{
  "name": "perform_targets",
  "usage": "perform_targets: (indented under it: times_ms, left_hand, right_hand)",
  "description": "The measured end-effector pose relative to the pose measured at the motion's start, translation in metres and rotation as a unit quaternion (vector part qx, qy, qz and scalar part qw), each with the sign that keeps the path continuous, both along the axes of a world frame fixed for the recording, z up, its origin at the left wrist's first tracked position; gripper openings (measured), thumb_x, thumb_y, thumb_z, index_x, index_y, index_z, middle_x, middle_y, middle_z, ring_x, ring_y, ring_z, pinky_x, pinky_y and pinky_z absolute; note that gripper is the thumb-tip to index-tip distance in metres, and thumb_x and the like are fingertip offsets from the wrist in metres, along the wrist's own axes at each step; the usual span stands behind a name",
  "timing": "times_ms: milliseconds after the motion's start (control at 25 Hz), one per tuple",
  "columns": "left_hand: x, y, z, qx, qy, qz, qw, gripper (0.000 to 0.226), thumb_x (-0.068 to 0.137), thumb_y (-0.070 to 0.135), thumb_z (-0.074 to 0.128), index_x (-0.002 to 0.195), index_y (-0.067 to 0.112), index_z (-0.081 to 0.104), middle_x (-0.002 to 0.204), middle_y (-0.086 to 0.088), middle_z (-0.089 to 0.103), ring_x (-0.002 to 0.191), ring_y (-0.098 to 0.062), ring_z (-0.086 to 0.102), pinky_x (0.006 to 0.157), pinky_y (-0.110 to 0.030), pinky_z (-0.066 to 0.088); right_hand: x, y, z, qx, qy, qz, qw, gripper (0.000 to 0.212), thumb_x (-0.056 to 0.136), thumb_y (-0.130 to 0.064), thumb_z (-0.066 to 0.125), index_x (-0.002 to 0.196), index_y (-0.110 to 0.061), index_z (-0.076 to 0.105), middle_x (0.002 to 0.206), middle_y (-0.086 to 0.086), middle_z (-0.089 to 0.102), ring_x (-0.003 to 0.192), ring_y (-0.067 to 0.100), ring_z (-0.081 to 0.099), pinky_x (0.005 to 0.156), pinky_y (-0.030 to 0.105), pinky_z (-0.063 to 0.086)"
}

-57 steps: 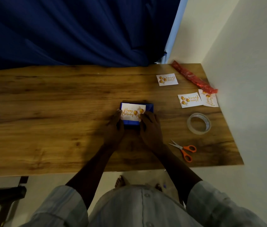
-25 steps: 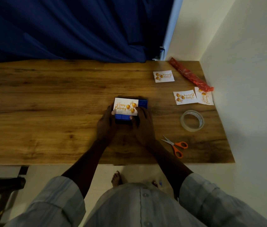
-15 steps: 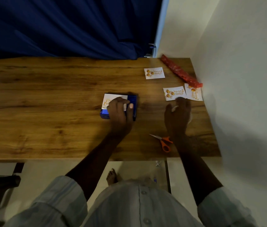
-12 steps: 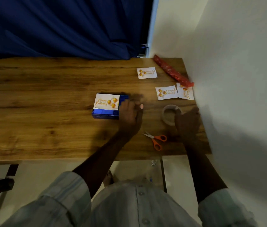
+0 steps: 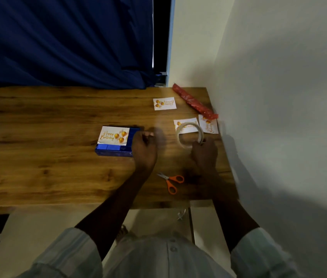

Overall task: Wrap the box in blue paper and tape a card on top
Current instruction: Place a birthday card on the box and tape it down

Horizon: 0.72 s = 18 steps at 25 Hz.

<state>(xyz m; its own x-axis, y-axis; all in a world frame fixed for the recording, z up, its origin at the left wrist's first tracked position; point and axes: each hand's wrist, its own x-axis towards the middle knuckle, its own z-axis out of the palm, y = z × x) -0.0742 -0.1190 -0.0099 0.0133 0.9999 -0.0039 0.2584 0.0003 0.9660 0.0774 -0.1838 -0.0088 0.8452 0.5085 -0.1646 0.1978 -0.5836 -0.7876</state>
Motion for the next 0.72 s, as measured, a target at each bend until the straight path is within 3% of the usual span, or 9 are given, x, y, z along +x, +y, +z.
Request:
perform_targets:
  times_ms: [80, 160, 280, 440, 640, 720]
  left_hand:
    - [-0.002, 0.010, 0.024, -0.065, -0.048, 0.025, 0.996, 0.010, 0.096, 0.023, 0.054, 0.101, 0.017, 0.060, 0.096, 0.001, 0.064, 0.091, -0.015, 0.061, 0.081, -0.033, 0.049]
    - [-0.004, 0.024, 0.047, -0.170, -0.102, 0.000, 0.980, 0.020, 0.097, 0.025, 0.051, 0.089, 0.012, 0.063, 0.083, -0.005, 0.065, 0.079, -0.019, 0.062, 0.075, -0.036, 0.050]
    - [-0.008, 0.040, 0.078, -0.332, -0.217, -0.093, 0.913, 0.043, 0.102, 0.036, 0.040, 0.097, 0.000, 0.063, 0.093, -0.017, 0.067, 0.084, -0.027, 0.065, 0.078, -0.038, 0.054]
    - [-0.014, 0.044, 0.098, -0.341, -0.258, -0.171, 0.888, 0.054, 0.100, 0.044, 0.042, 0.109, -0.006, 0.061, 0.108, -0.025, 0.068, 0.097, -0.032, 0.068, 0.079, -0.037, 0.058]
    - [-0.016, 0.039, 0.102, -0.314, -0.248, -0.203, 0.894, 0.040, 0.094, 0.037, 0.057, 0.102, -0.002, 0.061, 0.104, -0.024, 0.069, 0.094, -0.030, 0.070, 0.079, -0.036, 0.060]
    - [-0.017, 0.039, 0.101, -0.302, -0.241, -0.200, 0.900, 0.030, 0.093, 0.029, 0.061, 0.098, -0.001, 0.063, 0.097, -0.019, 0.070, 0.088, -0.027, 0.070, 0.079, -0.034, 0.060]
  right_hand:
    - [-0.008, 0.009, 0.018, 0.102, -0.035, 0.018, 0.994, 0.022, 0.091, -0.023, 0.061, 0.106, -0.008, 0.063, 0.097, 0.002, 0.066, 0.086, 0.014, 0.060, 0.074, 0.030, 0.051]
    - [-0.016, 0.018, 0.036, 0.185, -0.059, 0.041, 0.980, 0.021, 0.094, -0.022, 0.058, 0.109, -0.008, 0.065, 0.095, -0.002, 0.065, 0.083, 0.008, 0.058, 0.068, 0.012, 0.044]
    - [-0.025, 0.031, 0.055, 0.258, -0.084, 0.049, 0.961, 0.025, 0.095, -0.018, 0.056, 0.115, -0.006, 0.063, 0.099, -0.001, 0.065, 0.085, 0.007, 0.059, 0.063, 0.000, 0.040]
    - [-0.029, 0.039, 0.059, 0.292, -0.110, 0.063, 0.948, 0.027, 0.095, -0.015, 0.056, 0.119, -0.004, 0.060, 0.108, 0.007, 0.067, 0.092, 0.010, 0.060, 0.071, 0.007, 0.043]
    - [-0.028, 0.036, 0.056, 0.298, -0.161, 0.079, 0.938, 0.025, 0.095, -0.012, 0.057, 0.116, -0.001, 0.062, 0.108, 0.012, 0.069, 0.093, 0.011, 0.061, 0.070, -0.002, 0.039]
    - [-0.028, 0.035, 0.053, 0.294, -0.157, 0.080, 0.939, 0.026, 0.095, -0.014, 0.057, 0.118, -0.002, 0.061, 0.108, 0.012, 0.069, 0.095, 0.015, 0.064, 0.072, 0.004, 0.042]
